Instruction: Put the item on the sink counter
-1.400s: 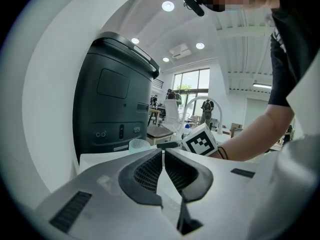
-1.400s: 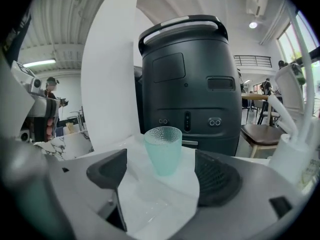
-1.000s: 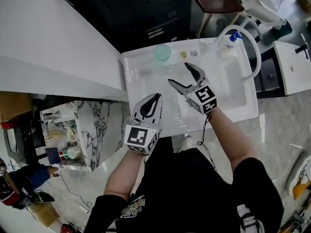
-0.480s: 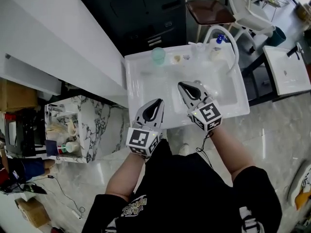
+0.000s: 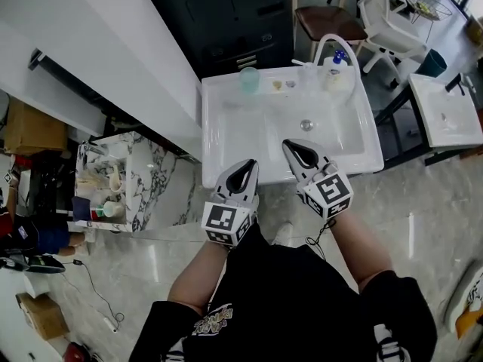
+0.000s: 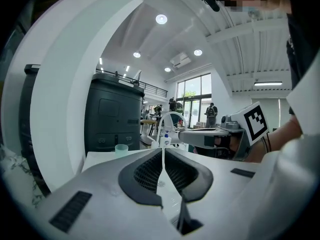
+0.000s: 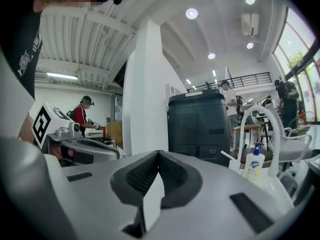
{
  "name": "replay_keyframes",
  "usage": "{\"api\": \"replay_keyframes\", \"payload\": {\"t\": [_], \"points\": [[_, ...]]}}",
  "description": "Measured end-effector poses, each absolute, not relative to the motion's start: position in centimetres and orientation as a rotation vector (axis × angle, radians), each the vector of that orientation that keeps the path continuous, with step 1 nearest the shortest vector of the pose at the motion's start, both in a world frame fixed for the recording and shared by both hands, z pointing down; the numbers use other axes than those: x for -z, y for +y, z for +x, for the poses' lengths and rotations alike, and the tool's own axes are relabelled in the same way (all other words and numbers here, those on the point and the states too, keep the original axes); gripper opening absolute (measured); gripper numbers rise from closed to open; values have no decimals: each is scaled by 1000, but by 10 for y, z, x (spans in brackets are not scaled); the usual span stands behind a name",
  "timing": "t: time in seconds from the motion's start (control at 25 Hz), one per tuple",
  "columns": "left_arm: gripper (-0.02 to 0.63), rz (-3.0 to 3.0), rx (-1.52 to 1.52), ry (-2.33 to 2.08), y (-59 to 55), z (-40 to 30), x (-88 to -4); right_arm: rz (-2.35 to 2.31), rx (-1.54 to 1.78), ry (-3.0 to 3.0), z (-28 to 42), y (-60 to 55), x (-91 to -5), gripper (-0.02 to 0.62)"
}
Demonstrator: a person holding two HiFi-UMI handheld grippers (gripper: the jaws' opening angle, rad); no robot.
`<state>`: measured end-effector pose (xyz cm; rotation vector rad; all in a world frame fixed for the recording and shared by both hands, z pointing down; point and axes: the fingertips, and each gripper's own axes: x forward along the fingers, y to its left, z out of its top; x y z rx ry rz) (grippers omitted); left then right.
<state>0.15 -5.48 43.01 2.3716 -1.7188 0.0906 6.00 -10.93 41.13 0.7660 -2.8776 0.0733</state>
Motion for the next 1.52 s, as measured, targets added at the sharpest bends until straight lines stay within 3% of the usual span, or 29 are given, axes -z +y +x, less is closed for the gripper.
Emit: {"api": "replay_keyframes", "payload": {"t": [1.52], "points": [[26,2452,-111,-1609,-8,-43,-428,915,-146,-2822,23,-39,-414,54]]}}
